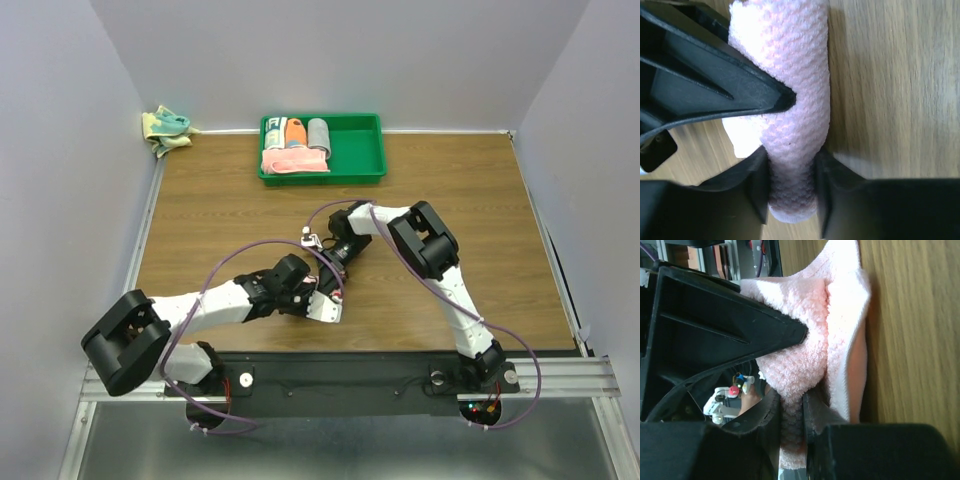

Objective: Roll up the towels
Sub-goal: Roll the towel

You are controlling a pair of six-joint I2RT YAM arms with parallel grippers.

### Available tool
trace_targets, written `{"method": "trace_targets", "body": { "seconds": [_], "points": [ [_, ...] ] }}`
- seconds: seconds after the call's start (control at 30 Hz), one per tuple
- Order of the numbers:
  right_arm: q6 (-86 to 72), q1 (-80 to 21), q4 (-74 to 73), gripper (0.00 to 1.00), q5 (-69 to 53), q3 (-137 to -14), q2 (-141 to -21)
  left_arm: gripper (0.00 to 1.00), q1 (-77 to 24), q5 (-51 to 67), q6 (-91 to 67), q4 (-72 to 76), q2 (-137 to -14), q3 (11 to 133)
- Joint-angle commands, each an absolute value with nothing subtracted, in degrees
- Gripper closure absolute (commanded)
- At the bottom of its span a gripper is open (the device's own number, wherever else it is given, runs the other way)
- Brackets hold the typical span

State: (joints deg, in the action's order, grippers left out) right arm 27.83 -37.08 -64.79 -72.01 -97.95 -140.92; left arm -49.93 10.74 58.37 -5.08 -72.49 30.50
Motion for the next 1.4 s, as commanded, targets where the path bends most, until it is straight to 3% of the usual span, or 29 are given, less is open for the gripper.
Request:
{"method": "trace_targets", "body": {
  "seconds": [0.0, 0.07, 0.1, 0.2, 0.33, 0.37, 0.43, 0.57, 0.9, 1.17, 1.37],
  "points": [
    [31.47, -35.86, -63.28, 0.85, -63.46, -98.26, -142.56, 0.65, -50.27, 10.8, 57.48, -7.01, -73.91, 32.61],
    [30.41, -34.2, -63.37, 0.73, -62.58, -99.05, -140.89, 0.77, -50.27, 12.65, 57.3, -9.57, -74.35, 33.75],
    [29.98, -33.49, -63.37, 0.62, -62.14, -99.92, -139.93, 0.79, -50.27, 13.35, 57.13, -12.28, -74.53, 34.19],
    [27.96, -28.32, -63.11, 0.47, -60.04, -102.64, -133.97, 0.84, -50.19, 15.89, 56.52, -16.94, -75.23, 35.59],
    [26.28, -23.13, -61.36, 0.41, -58.36, -102.67, -127.11, 0.86, -48.7, 19.5, 55.11, -20.82, -77.51, 38.05],
    [25.84, -22.16, -60.3, 0.34, -59.14, -101.26, -122.83, 0.85, -47.82, 21.51, 54.24, -22.22, -78.91, 39.54],
    [21.65, -20.23, -51.66, 0.31, -56.98, -93.05, -116.49, 0.85, -45.28, 24.94, 53.62, -24.24, -80.84, 42.43],
    [21.01, -19.95, -43.79, 0.3, -49.42, -83.09, -100.85, 0.85, -39.66, 31.09, 53.35, -29.34, -86.73, 48.49],
    [26.45, -20.74, -41.66, 0.3, -38.24, -74.19, -83.51, 0.83, -28.84, 43.41, 63.1, -53.14, -112.29, 69.07],
    [30.85, -35.93, -33.25, 0.31, -19.46, -65.23, -76.65, 0.82, -25.75, 44.73, 66.35, -59.58, -123.04, 78.3],
    [31.98, -47.71, -24.37, 0.3, -8.29, -61.18, -80.15, 0.82, -24.61, 46.32, 68.47, -63.9, -128.32, 83.05]
  ]
}}
